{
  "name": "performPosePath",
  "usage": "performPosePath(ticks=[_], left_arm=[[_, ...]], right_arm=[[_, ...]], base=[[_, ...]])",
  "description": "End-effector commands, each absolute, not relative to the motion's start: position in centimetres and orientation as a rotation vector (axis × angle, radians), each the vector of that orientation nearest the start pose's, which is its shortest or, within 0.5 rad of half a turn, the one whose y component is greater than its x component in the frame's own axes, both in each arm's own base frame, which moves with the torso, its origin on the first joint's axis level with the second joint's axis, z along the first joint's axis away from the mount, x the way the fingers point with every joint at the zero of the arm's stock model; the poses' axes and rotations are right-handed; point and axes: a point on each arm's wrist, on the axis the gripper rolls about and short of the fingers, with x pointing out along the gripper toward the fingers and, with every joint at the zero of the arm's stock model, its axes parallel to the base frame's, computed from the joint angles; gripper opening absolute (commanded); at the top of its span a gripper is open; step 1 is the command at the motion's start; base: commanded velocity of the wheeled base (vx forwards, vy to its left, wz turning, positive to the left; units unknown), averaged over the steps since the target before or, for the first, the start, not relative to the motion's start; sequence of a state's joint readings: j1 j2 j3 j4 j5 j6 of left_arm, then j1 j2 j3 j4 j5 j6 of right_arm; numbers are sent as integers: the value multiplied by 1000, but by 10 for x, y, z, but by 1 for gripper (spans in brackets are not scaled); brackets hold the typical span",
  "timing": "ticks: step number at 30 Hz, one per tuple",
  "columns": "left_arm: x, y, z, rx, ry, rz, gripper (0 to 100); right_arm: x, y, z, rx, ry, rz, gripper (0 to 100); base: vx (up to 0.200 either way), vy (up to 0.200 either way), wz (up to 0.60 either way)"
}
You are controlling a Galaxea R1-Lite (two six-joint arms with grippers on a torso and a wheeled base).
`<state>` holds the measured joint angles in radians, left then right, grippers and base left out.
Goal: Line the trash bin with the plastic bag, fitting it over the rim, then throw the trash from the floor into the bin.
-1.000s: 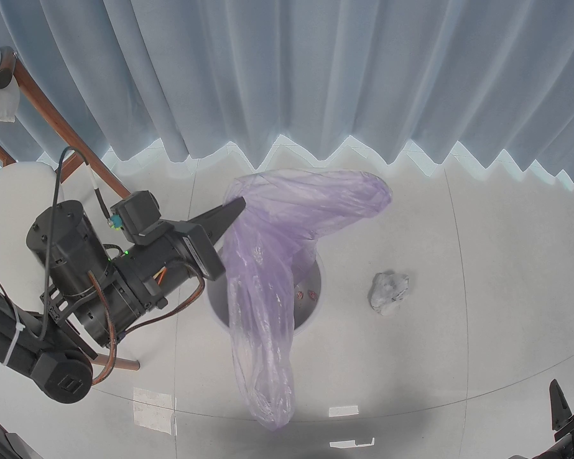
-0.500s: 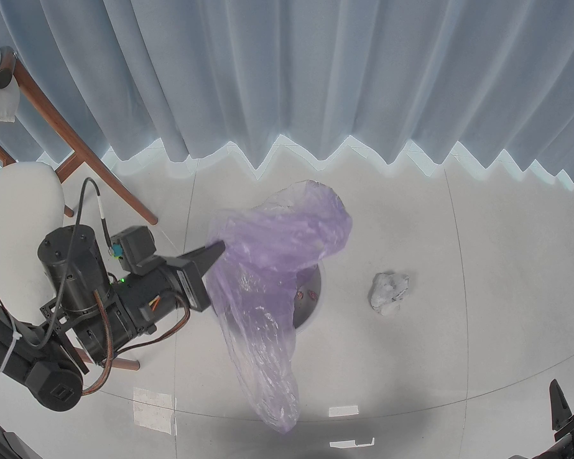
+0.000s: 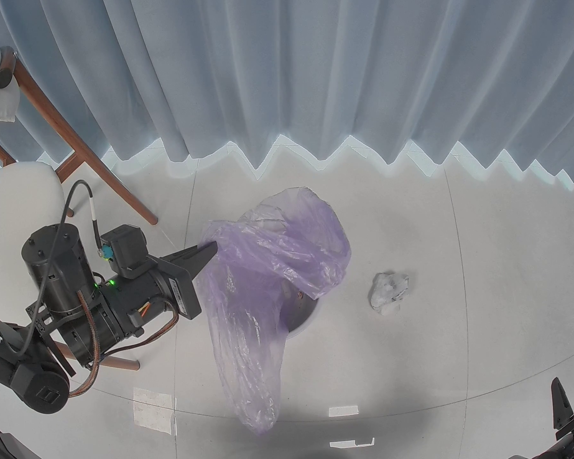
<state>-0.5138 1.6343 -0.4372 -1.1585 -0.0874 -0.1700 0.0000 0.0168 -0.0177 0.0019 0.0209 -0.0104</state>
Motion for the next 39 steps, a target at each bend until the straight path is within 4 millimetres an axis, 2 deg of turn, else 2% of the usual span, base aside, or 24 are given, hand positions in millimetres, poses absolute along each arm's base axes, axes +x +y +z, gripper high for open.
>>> performPosePath(ticks=[1,6,12,13,14,15,16,17,21,22,23,24,26,28,32,35,36,37,39], left_arm=[[222,-128,165,-161,69,-606,0],[228,-128,177,-172,17,-589,0],[228,-126,176,-169,20,-579,0],[228,-126,176,-168,23,-579,0],[228,-126,176,-168,23,-579,0],[228,-126,176,-168,23,-579,0],[229,-127,175,-169,27,-577,0],[230,-127,174,-168,30,-577,0],[231,-130,172,-166,39,-585,0],[231,-130,172,-166,37,-587,0],[230,-130,173,-167,35,-590,0],[230,-130,173,-167,35,-590,0],[232,-130,177,-174,16,-589,0],[233,-130,181,-179,2,-587,0],[234,-131,183,-181,-9,-597,0],[234,-132,182,-181,-11,-599,0],[234,-132,182,-181,-11,-599,0],[234,-132,182,-181,-9,-599,0],[234,-131,182,-181,-8,-597,0]], right_arm=[[-23,0,76,-11,0,21,100],[-23,1,76,-54,-3,37,100],[-23,1,80,-40,-19,52,100],[-26,1,100,-9,-100,49,100],[-32,1,137,25,-232,45,100],[-32,1,137,25,-232,45,100],[-22,1,214,65,-380,52,100],[-10,1,225,75,-364,66,100],[41,7,215,200,-82,206,100],[44,8,215,212,-65,217,100],[58,13,214,276,9,264,100],[60,14,214,290,18,271,100],[86,23,213,410,145,324,100],[109,30,212,481,218,337,100],[139,39,204,498,281,397,100],[166,48,191,501,331,435,100],[167,49,190,501,335,437,100],[176,58,175,501,402,467,100],[181,64,155,493,463,482,100]], base=[[0,0,0],[0,0,0],[0,0,0],[0,0,0],[0,0,0],[0,0,0],[0,0,0],[0,0,0],[0,0,0],[0,0,0],[0,0,0],[0,0,0],[0,0,0],[0,0,0],[0,0,0],[0,0,0],[0,0,0],[0,0,0],[0,0,0]])
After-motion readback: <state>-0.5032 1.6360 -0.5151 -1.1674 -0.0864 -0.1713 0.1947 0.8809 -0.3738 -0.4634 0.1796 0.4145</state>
